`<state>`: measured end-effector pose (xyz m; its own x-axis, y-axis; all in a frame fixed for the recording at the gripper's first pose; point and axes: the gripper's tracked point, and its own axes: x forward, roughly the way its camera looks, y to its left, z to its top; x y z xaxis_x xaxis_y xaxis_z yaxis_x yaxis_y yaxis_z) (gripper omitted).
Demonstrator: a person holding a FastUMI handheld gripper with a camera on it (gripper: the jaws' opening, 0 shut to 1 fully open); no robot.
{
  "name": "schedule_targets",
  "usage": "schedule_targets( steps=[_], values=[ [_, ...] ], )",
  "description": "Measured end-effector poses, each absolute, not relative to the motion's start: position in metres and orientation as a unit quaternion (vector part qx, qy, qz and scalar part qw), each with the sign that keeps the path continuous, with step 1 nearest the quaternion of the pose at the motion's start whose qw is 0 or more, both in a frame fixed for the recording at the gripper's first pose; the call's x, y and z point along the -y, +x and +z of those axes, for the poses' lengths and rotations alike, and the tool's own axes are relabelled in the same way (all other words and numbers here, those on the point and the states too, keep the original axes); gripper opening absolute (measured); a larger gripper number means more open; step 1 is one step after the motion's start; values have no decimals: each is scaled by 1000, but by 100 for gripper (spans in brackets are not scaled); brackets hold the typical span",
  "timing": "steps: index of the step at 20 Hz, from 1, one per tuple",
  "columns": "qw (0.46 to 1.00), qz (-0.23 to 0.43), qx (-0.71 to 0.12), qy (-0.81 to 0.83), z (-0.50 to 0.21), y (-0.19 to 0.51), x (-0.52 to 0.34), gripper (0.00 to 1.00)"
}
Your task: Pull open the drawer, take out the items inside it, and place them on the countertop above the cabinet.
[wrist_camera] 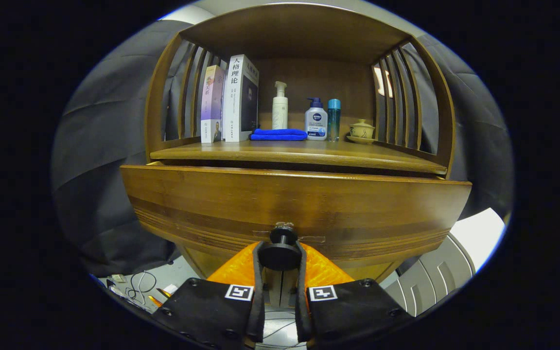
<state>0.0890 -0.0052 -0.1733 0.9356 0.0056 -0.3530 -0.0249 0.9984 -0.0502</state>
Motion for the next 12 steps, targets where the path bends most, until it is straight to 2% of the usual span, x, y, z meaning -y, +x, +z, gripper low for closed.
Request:
schedule_targets(
  steps=[12],
  values=[
    [983,19,-178,-34,-172,40,1,27]
  ],
)
